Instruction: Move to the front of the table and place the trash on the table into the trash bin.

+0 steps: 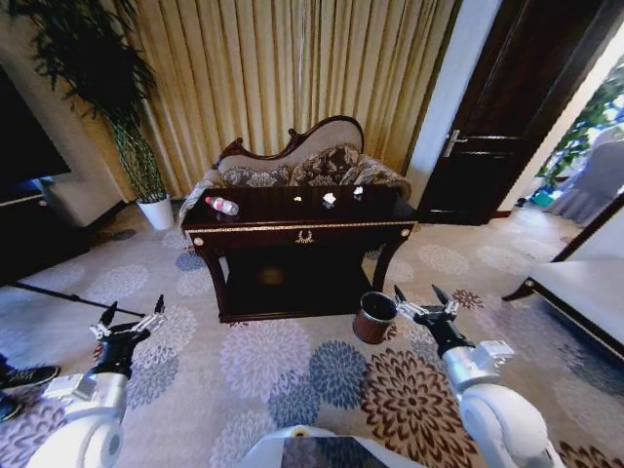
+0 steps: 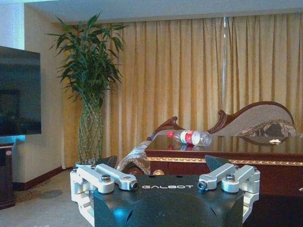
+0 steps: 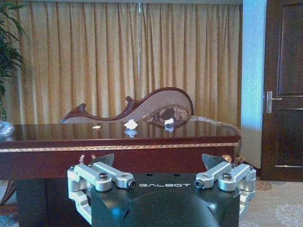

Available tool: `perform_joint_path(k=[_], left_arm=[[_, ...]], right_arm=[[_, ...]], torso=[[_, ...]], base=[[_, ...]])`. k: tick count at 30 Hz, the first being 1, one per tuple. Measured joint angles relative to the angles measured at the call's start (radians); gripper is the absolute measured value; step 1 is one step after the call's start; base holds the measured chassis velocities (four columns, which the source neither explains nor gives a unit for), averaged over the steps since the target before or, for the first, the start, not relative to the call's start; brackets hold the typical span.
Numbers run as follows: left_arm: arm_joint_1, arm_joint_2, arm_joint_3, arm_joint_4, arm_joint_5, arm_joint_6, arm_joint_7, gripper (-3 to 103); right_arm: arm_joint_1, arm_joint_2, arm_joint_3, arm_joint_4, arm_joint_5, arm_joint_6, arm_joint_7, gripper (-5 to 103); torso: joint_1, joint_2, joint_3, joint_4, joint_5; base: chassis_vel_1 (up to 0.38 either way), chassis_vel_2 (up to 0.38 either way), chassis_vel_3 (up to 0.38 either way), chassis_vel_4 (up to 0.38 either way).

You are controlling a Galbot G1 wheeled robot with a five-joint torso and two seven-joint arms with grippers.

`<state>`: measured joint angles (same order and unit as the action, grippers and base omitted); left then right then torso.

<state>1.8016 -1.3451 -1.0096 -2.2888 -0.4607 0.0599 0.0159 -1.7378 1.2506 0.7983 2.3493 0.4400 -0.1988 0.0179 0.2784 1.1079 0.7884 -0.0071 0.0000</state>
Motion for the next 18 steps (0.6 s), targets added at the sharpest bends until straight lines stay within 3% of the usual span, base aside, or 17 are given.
perform_joint_path(k=[18], left_arm=[[0.004, -0.005, 0.001, -0.001, 0.0, -0.002, 0.001, 100]], right_arm=[[0.0, 0.002, -0.003, -0.002, -0.001, 0.001, -0.001, 100]], torso=[[0.0, 0.0, 0.0, 0.0003, 0.0]], base=[[-0.217, 0.215, 0.217, -0.219]])
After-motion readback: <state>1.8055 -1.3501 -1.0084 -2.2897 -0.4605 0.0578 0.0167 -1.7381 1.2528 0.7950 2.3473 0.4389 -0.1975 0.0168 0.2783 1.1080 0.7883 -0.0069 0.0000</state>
